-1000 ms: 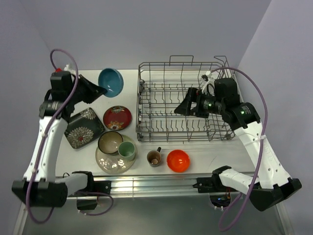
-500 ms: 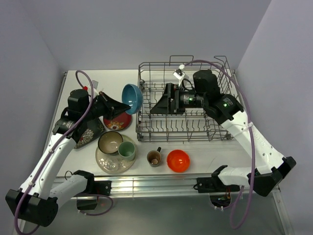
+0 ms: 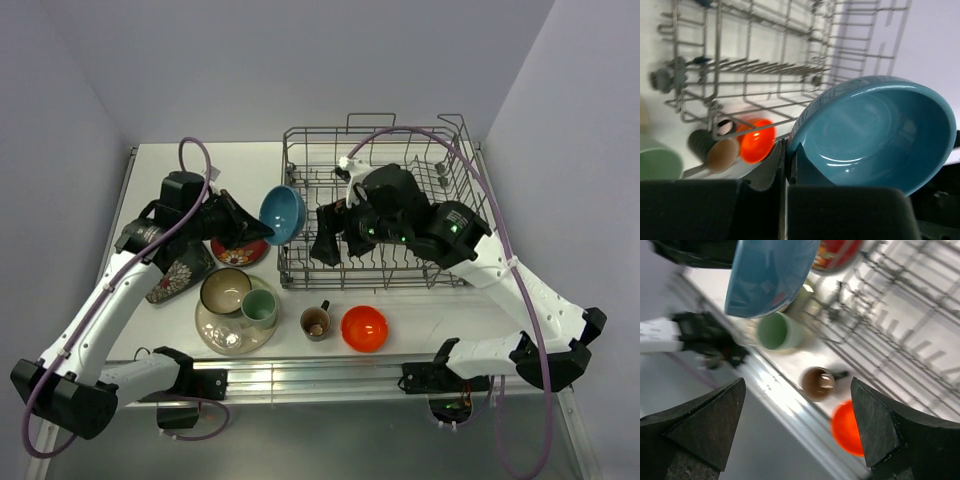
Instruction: Load the mixed dishes into the dish rack
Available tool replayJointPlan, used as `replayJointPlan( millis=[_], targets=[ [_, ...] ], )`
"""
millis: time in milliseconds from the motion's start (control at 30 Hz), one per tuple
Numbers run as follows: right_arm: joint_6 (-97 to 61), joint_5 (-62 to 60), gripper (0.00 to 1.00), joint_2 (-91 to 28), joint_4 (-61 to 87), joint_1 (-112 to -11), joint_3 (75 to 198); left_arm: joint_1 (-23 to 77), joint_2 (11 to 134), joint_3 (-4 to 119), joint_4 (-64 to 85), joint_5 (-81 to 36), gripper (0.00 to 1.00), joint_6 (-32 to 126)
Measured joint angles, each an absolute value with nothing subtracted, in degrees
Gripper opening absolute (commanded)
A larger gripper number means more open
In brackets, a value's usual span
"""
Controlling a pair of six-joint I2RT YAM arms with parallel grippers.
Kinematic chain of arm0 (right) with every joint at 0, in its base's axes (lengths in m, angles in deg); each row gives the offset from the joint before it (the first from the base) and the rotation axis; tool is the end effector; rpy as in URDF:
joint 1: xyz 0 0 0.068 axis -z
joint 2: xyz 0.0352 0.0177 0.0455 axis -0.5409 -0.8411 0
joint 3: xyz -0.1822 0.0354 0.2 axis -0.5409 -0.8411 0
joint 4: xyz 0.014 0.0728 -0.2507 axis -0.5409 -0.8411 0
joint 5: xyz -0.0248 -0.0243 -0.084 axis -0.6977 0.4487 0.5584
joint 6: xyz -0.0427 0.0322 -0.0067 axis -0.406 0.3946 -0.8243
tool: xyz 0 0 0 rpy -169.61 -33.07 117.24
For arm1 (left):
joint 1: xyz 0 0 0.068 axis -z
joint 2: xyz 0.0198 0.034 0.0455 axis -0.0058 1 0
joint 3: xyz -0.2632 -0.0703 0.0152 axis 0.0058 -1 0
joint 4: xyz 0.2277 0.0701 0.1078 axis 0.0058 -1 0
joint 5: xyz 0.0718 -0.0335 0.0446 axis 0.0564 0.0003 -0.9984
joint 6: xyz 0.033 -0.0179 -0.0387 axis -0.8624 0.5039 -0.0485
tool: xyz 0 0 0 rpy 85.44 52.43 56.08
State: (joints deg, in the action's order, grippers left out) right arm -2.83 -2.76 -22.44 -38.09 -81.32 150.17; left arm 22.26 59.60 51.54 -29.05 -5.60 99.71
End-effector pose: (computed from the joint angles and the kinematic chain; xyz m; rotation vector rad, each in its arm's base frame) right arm 0.1560 0.1855 0.4343 -0.6203 2.2123 0.8523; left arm 0.2067 -0.0994 0.3641 -0.5943 2.3424 -1.2606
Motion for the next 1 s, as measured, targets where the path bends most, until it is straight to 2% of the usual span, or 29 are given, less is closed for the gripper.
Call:
replayJointPlan(
  millis=[300,533,700,1000],
  targets=[
    [-10.7,20.8,0.90,-22.6,-44.9,-100.5,152.9,31.1,65.1,54.1,-42.1,-11.4,0.00,94.0],
    [-14.8,31.0,0.88,-27.7,-47.5,-114.1,154.6,40.1,71.2,56.4,-48.4,-14.9,0.00,91.0],
    [-17.1,33.5,0.84,-31.7,-49.2,-117.3,153.0,42.5,72.1,57.1,-51.1,-15.2,0.00,89.9],
    [-20.7,32.3,0.76,-31.3,-50.8,-118.3,149.3,42.8,73.1,58.5,-54.0,-14.8,0.00,86.2]
  ],
)
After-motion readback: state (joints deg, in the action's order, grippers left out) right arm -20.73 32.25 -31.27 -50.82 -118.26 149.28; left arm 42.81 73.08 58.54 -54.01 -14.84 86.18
